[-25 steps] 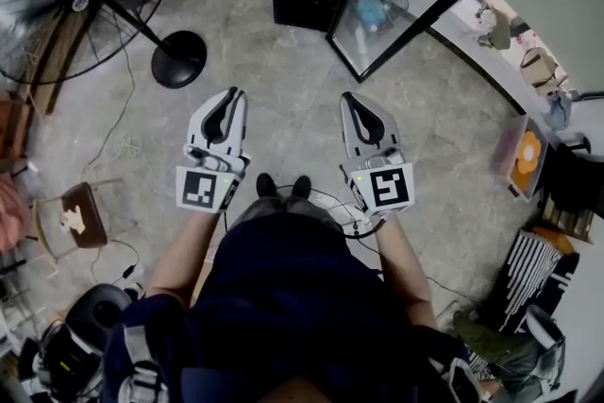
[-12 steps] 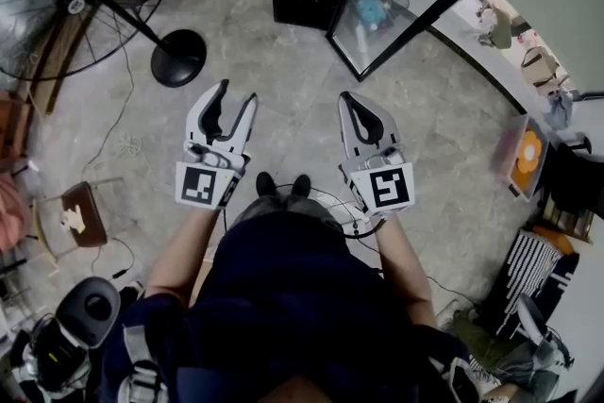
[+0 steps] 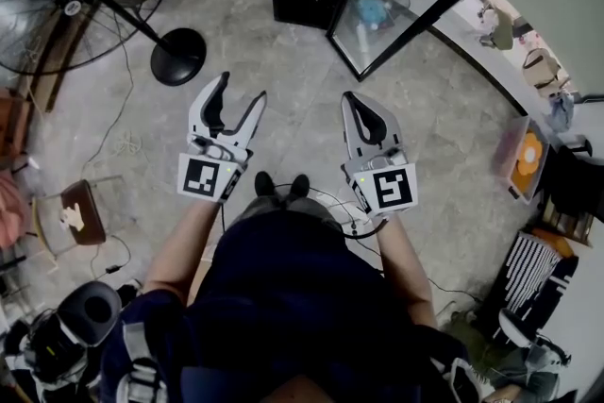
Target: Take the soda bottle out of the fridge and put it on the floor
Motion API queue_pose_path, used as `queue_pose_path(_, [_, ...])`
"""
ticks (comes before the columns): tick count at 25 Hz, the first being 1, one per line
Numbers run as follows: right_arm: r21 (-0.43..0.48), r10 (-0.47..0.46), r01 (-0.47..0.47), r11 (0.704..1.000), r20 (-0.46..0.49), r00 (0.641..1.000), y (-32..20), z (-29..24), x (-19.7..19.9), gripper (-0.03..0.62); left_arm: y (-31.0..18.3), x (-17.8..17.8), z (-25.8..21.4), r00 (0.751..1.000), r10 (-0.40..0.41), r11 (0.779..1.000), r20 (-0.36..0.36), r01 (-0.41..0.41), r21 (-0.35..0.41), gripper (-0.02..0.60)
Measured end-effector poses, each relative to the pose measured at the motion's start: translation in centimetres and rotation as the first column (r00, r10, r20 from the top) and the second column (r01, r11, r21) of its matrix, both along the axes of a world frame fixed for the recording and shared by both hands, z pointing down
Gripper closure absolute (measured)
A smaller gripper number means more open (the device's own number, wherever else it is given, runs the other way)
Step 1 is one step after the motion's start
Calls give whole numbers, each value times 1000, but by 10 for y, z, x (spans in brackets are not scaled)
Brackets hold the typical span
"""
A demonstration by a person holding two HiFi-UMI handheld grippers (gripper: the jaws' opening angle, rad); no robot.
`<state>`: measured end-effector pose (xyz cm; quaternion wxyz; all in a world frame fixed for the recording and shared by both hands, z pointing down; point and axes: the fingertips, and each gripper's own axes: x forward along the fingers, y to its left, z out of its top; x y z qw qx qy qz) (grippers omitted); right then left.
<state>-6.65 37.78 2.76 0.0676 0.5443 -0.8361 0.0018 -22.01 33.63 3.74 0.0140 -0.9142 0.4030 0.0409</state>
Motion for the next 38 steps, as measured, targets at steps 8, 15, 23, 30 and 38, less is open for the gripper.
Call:
queue_pose_path(8, [-3,-25,25,1000,21,999,-9,6,27,575,-15,30,-4,1000,-14,999,3,14,33,308])
queue_pose_path(15, [-9,-37,38,999,23,999,-31,14,43,574,-46,50,0,1000,-13,999,3,13,45,308])
queue_pose_path(23, [-8,32,-32,999,33,999,-107,24,44,574,-138,72,18,997,80,996,4,-80,39,308])
queue_pose_path(30, [-30,117,-116,993,29,993,-211,37,29,576,-248,81,36,980,197,980,16,-197,27,308])
queue_pose_path(38, [-32,199,-198,980,42,979,-297,49,37,574,-339,105,55,962,273,962,29,-273,23,308])
